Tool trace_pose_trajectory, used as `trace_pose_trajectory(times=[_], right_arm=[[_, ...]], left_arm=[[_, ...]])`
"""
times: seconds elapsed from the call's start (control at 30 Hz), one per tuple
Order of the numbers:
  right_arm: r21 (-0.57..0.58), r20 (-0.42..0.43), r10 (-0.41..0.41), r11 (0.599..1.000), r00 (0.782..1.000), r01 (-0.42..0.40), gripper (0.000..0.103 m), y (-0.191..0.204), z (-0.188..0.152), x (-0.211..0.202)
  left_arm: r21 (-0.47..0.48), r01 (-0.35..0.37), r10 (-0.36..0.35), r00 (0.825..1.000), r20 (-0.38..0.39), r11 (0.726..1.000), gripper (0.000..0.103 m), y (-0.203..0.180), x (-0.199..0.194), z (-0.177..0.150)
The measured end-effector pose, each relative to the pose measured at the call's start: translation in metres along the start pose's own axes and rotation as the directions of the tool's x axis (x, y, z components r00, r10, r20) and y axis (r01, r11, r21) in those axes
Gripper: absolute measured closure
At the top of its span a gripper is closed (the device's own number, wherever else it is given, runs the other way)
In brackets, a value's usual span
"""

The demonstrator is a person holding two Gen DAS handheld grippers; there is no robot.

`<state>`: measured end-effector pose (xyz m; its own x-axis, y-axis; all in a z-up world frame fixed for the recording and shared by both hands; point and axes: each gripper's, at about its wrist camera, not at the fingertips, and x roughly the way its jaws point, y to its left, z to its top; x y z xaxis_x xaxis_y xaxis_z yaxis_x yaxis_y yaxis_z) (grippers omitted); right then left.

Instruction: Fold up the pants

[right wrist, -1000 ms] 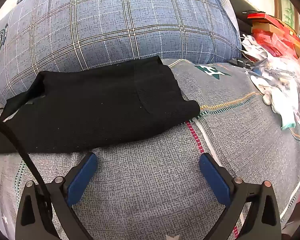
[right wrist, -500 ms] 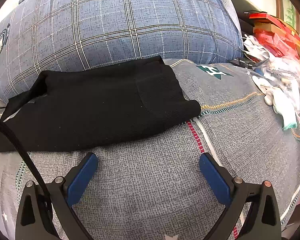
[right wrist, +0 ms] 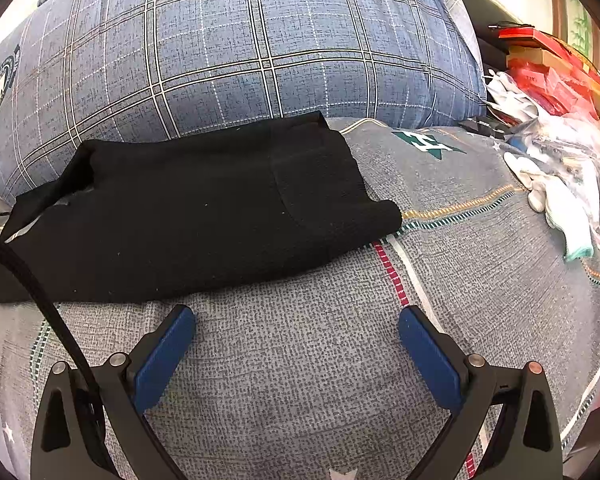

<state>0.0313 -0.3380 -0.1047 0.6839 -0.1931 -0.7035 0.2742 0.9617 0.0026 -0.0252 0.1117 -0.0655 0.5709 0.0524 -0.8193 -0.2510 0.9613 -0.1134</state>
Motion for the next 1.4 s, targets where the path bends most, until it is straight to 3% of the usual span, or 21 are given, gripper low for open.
trace_pose_trajectory(times=[0.17,0.33,0.57,0.7,0.83,1.0,1.2,1.23,1.3,1.4], right_arm=[[0.002,0.001,0.002,1.0,1.0,-0.002,0.0,0.001,0.0,0.0],[0.005,0.003,0.009,1.0,1.0,-0.009,0.0,0.0,-0.001,0.0],[0.012,0.007,0.025,1.0,1.0,-0.025,0.0,-0.002,-0.001,-0.001],[0.015,0.009,0.031,0.999,0.999,-0.031,0.0,-0.003,-0.001,-0.001],[0.013,0.006,0.031,0.999,0.999,-0.031,0.0,-0.003,-0.001,-0.001],[-0.002,-0.007,0.029,1.0,1.0,-0.029,0.0,-0.001,0.0,-0.001],[-0.055,-0.081,0.056,0.997,0.995,-0.06,0.0,-0.002,0.008,0.004],[-0.082,-0.095,0.045,0.995,0.994,-0.053,0.0,0.0,0.008,0.004],[-0.079,-0.129,0.051,0.995,0.99,-0.061,0.0,0.0,0.01,0.004],[-0.096,-0.173,0.052,0.993,0.984,-0.07,0.0,0.0,0.016,0.006]], left_arm=[[0.018,0.012,-0.011,0.998,-0.063,1.0,0.003,-0.016,0.029,0.005],[0.06,-0.051,0.058,0.99,-0.131,0.997,0.003,-0.033,0.069,-0.002],[0.11,-0.079,0.101,0.972,-0.211,0.991,0.003,-0.045,0.097,-0.028],[0.083,-0.071,0.087,0.975,-0.203,0.994,0.003,-0.043,0.094,-0.033],[0.03,-0.022,0.028,0.979,-0.202,0.999,0.0,-0.032,0.093,-0.04],[0.038,-0.021,0.027,0.987,-0.157,0.999,0.0,-0.032,0.085,-0.052],[0.055,-0.024,0.031,0.992,-0.123,0.998,0.001,-0.04,0.078,-0.06],[0.051,-0.022,0.028,0.992,-0.12,0.998,0.003,-0.041,0.075,-0.06],[0.052,-0.004,0.01,0.993,-0.116,0.999,0.02,-0.043,0.077,-0.044],[0.042,0.048,-0.044,0.996,-0.079,0.998,0.021,-0.045,0.062,-0.021]])
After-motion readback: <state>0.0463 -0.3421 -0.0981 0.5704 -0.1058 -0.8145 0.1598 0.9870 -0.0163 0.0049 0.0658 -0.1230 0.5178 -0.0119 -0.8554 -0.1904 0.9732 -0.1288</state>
